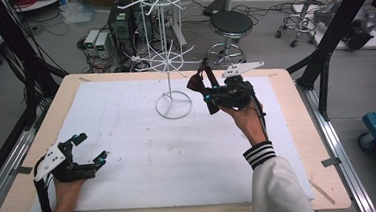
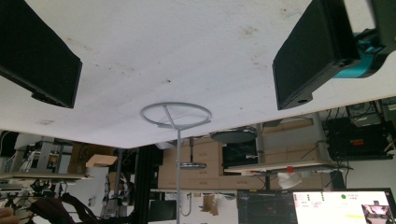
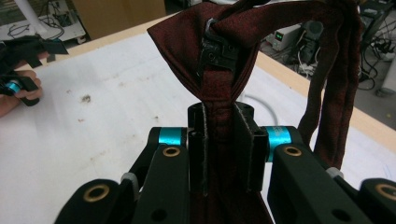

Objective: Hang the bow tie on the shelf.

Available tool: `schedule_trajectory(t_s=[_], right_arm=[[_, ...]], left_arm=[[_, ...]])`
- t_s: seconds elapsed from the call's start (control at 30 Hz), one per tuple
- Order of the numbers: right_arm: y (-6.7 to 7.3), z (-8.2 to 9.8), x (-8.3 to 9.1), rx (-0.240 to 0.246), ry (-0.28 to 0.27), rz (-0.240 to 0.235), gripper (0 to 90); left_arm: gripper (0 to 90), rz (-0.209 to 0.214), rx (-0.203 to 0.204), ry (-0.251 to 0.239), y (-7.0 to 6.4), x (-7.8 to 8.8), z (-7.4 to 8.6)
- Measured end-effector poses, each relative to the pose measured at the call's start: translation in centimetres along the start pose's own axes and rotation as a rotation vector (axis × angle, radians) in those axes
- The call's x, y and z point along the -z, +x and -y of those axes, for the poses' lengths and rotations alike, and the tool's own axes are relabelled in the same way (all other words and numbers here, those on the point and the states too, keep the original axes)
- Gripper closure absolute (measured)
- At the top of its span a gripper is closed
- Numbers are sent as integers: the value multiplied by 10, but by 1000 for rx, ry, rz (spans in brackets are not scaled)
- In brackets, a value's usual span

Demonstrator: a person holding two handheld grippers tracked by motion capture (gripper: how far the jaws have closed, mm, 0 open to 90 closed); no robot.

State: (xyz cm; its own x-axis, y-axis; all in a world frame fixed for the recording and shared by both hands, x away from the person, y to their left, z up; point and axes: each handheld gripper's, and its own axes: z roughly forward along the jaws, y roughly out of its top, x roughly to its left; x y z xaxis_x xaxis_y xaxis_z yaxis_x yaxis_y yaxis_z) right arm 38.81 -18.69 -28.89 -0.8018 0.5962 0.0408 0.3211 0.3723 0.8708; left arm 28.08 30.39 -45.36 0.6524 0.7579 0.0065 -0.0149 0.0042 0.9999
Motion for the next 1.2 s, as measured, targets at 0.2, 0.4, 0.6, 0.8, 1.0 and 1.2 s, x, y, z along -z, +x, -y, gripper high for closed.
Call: schedule_trajectory(t_s=[0.2,0.4,0.6,0.8,1.0,1.2], right_arm=[[4,-10,-1,10,-12,-8,771],[8,-19,-7,25,-18,-20,771],[11,-24,-17,27,-21,-27,771],[13,-26,-27,36,-21,-26,771],[12,-25,-37,25,-20,-28,770],[12,-24,-47,20,-11,-29,770]], left_arm=[[18,0,0,0,0,0,0],[18,1,1,1,0,0,0],[18,2,-3,5,0,0,0],[18,2,1,1,0,0,0],[18,3,0,2,0,0,0],[18,3,0,1,0,0,0]])
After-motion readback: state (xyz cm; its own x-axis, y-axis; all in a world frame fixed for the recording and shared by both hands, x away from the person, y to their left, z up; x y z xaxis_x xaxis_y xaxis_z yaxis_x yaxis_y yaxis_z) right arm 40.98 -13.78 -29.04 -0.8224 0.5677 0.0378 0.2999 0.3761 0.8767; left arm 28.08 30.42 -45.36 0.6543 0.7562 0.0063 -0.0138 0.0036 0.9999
